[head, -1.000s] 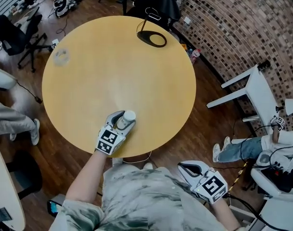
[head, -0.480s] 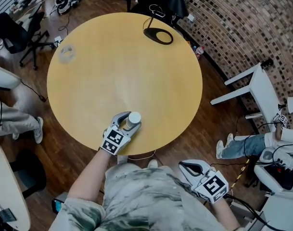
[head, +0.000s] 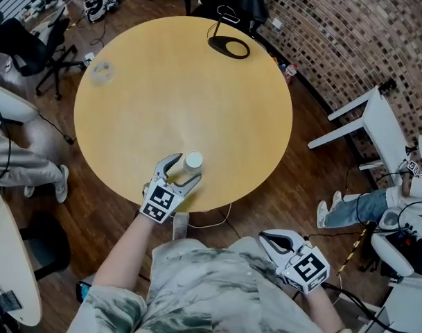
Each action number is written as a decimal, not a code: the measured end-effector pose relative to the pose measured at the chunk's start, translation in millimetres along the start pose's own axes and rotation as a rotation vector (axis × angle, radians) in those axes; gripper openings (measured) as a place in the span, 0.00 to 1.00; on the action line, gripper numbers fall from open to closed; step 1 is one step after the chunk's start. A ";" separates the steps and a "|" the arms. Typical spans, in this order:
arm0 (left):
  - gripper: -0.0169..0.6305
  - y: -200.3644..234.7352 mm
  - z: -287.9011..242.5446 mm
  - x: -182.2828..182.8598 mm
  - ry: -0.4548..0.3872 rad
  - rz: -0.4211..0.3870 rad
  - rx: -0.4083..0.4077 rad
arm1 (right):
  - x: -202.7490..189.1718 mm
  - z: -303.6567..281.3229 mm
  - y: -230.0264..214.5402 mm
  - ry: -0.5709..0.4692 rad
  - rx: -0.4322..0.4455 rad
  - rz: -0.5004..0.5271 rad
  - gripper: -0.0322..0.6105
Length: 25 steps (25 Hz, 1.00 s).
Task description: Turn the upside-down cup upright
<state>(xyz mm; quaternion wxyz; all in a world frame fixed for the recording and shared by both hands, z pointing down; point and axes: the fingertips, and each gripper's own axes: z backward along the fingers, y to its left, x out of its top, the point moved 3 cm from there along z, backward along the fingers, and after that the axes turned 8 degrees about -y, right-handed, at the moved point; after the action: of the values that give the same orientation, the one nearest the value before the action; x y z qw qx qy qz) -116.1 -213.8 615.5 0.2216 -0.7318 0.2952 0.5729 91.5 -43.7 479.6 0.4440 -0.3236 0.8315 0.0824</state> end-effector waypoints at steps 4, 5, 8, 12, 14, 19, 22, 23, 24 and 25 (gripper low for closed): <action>0.55 -33.1 42.0 29.9 -0.024 -0.001 0.098 | -10.5 28.1 2.8 -0.081 0.055 0.052 0.06; 0.57 -47.4 55.0 40.2 -0.042 0.023 0.121 | -15.8 37.5 4.9 -0.100 0.071 0.059 0.06; 0.60 -109.2 96.8 63.9 -0.084 0.116 0.190 | -40.6 68.5 14.0 -0.143 0.128 0.072 0.06; 0.56 -206.6 158.2 79.8 -0.062 0.176 0.278 | -77.4 100.1 35.0 -0.178 0.245 0.098 0.06; 0.50 -252.5 185.0 84.1 -0.024 0.185 0.296 | -90.4 112.0 50.6 -0.178 0.294 0.110 0.07; 0.43 -337.8 233.6 92.4 0.087 0.173 0.265 | -103.3 141.7 98.2 -0.208 0.358 0.109 0.08; 0.43 -370.4 250.8 96.2 0.075 0.204 0.229 | -110.0 153.9 119.7 -0.236 0.350 0.119 0.09; 0.44 -379.9 256.5 97.3 0.058 0.223 0.213 | -112.7 157.3 126.1 -0.243 0.339 0.122 0.09; 0.45 -388.6 263.4 98.4 0.042 0.236 0.199 | -115.0 160.6 133.2 -0.251 0.325 0.125 0.10; 0.46 -396.9 272.0 99.8 0.028 0.242 0.190 | -117.0 164.0 141.5 -0.258 0.309 0.128 0.10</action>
<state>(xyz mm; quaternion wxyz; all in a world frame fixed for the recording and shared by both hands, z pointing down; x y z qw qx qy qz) -19.4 237.4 446.5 0.2149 -0.6746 0.4370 0.5547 163.7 190.2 453.9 0.5851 -0.1848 0.7893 0.0227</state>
